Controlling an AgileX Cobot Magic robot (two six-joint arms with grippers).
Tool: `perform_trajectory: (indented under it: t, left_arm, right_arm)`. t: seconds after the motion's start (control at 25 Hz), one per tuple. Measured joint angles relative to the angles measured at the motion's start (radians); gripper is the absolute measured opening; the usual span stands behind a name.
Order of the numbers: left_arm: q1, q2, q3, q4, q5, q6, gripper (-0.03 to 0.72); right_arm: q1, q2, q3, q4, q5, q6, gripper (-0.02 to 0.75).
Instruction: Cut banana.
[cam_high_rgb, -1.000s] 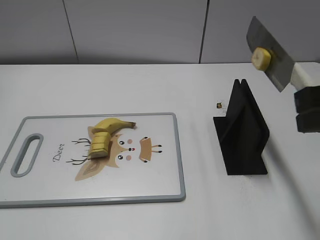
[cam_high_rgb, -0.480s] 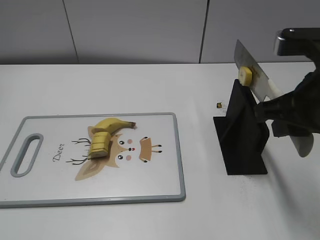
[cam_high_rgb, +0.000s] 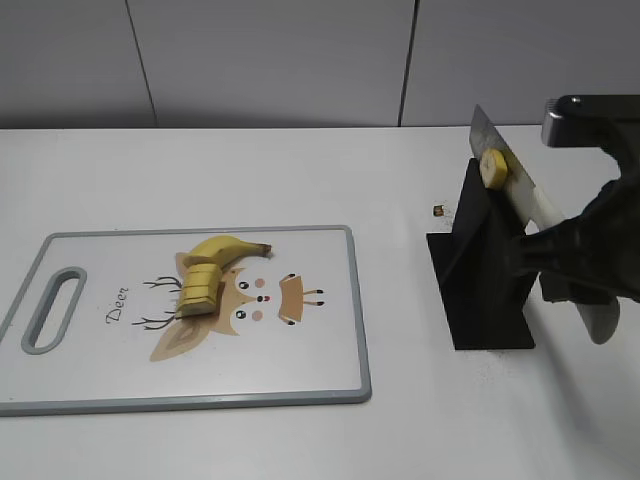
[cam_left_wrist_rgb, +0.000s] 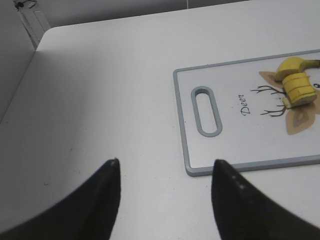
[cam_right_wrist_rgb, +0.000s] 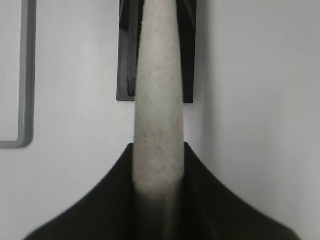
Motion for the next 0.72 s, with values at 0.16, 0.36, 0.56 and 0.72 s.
perform_trajectory:
  t: [0.16, 0.36, 0.56, 0.72]
  left_arm:
    - [0.0, 0.0, 0.0, 0.0, 0.0, 0.0, 0.556]
    - [0.0, 0.0, 0.0, 0.0, 0.0, 0.0, 0.554]
    - [0.0, 0.0, 0.0, 0.0, 0.0, 0.0, 0.553]
    - [0.0, 0.0, 0.0, 0.0, 0.0, 0.0, 0.552]
  right_arm:
    - [0.0, 0.001, 0.033, 0.009, -0.027, 0.002, 0.159]
    - [0.0, 0.025, 0.052, 0.011, -0.066, 0.004, 0.159]
    - [0.0, 0.098, 0.052, 0.014, -0.105, 0.014, 0.16]
    - [0.0, 0.128, 0.051, 0.033, -0.107, 0.013, 0.16]
